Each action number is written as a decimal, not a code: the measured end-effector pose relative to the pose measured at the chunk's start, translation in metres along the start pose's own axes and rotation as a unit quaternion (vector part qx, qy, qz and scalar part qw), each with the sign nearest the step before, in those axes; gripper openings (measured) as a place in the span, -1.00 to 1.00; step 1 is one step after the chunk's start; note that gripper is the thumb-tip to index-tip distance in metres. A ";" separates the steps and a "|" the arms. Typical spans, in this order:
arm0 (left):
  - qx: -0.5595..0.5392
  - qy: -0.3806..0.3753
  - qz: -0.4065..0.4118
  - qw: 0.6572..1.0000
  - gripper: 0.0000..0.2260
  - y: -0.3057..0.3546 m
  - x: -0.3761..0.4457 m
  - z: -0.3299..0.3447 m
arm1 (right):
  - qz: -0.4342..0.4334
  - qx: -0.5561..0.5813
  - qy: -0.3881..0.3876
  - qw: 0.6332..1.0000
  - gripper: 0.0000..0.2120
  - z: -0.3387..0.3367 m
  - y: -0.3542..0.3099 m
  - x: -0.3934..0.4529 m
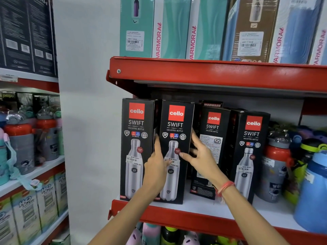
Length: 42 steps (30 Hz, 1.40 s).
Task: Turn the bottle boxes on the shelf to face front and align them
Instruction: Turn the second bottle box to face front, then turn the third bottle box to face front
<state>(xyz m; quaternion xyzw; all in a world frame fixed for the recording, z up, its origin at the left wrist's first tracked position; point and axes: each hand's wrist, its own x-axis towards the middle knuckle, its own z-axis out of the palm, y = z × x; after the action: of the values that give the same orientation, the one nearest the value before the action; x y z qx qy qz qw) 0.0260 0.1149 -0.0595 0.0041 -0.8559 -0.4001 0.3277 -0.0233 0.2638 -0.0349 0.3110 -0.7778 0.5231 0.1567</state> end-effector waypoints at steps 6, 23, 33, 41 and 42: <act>0.034 -0.020 0.008 0.999 -0.22 -0.003 -0.011 0.001 | -0.028 -0.250 0.376 0.892 -0.51 0.012 -0.001 -0.013; 0.007 -0.012 0.192 0.981 -0.63 0.031 -0.038 0.009 | 0.068 -0.138 0.251 0.956 0.20 -0.013 0.022 -0.052; -0.136 -0.168 0.061 0.974 -0.11 0.062 -0.037 0.037 | 0.000 -0.003 0.099 0.995 0.16 -0.087 0.011 -0.078; -0.167 -0.111 0.067 0.977 0.15 0.070 -0.040 0.046 | 0.002 0.030 -0.018 0.999 0.07 -0.108 0.009 -0.070; -0.156 -0.091 0.067 0.981 0.16 0.072 -0.041 0.050 | 0.006 0.029 -0.029 0.999 0.06 -0.109 0.009 -0.065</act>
<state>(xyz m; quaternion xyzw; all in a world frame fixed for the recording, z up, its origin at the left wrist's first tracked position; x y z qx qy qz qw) 0.0485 0.2086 -0.0565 -0.1411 -0.8076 -0.5043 0.2713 0.0112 0.3868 -0.0348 0.3259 -0.7686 0.5368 0.1220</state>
